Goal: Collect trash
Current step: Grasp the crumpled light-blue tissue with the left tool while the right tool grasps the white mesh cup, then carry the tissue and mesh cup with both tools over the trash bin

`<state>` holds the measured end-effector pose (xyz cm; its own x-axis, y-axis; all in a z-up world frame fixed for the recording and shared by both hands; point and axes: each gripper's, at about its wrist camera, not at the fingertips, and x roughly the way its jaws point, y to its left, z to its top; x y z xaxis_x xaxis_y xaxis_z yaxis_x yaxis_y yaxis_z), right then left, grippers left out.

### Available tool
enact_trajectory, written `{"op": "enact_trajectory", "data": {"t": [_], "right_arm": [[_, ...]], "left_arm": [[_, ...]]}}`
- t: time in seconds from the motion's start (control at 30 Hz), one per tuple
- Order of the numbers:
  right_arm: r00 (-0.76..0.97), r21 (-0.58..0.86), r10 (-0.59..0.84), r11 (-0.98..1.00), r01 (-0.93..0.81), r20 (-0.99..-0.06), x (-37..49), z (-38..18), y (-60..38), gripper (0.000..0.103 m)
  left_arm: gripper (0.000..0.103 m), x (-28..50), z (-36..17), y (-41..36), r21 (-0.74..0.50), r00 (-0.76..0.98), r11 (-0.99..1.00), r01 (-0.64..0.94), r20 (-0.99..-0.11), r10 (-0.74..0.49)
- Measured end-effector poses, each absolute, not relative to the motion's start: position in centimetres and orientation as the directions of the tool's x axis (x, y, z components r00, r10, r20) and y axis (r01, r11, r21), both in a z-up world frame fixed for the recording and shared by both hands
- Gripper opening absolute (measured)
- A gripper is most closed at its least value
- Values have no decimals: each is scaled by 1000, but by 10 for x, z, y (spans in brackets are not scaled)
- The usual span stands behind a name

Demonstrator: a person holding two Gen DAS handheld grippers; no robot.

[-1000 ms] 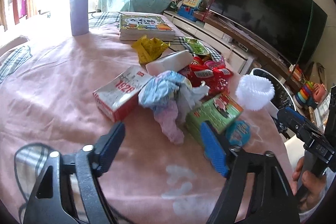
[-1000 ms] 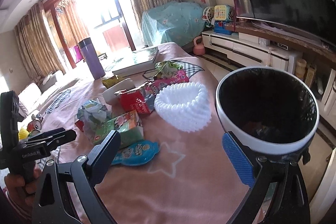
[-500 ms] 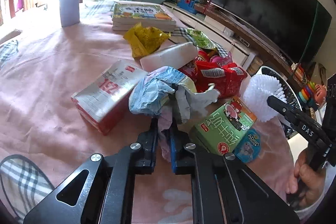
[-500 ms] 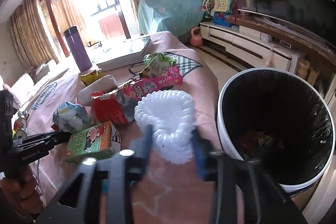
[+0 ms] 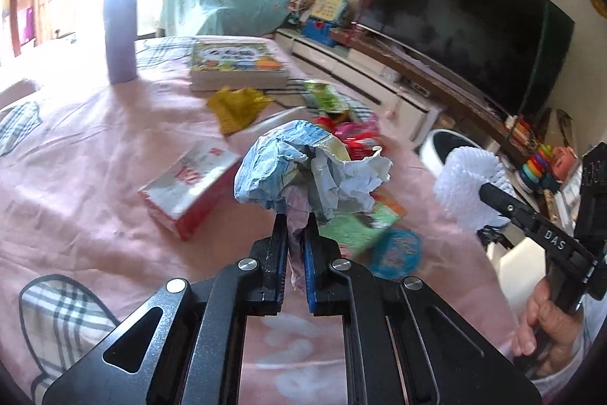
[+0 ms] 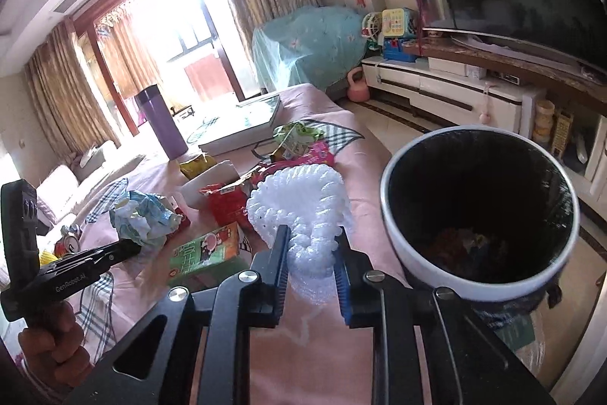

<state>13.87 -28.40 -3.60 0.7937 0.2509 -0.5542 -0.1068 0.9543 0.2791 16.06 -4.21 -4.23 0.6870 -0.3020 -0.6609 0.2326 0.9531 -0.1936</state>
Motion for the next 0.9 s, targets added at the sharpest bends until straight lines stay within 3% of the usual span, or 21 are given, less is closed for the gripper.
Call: {"op": "enact_trajectory", "data": {"t": [0.9], "right_arm": [[857, 317, 130, 948, 40, -498, 88, -14, -364, 22]], "left_arm": [[7, 149, -26, -179, -106, 625, 877, 470, -661, -415]]}}
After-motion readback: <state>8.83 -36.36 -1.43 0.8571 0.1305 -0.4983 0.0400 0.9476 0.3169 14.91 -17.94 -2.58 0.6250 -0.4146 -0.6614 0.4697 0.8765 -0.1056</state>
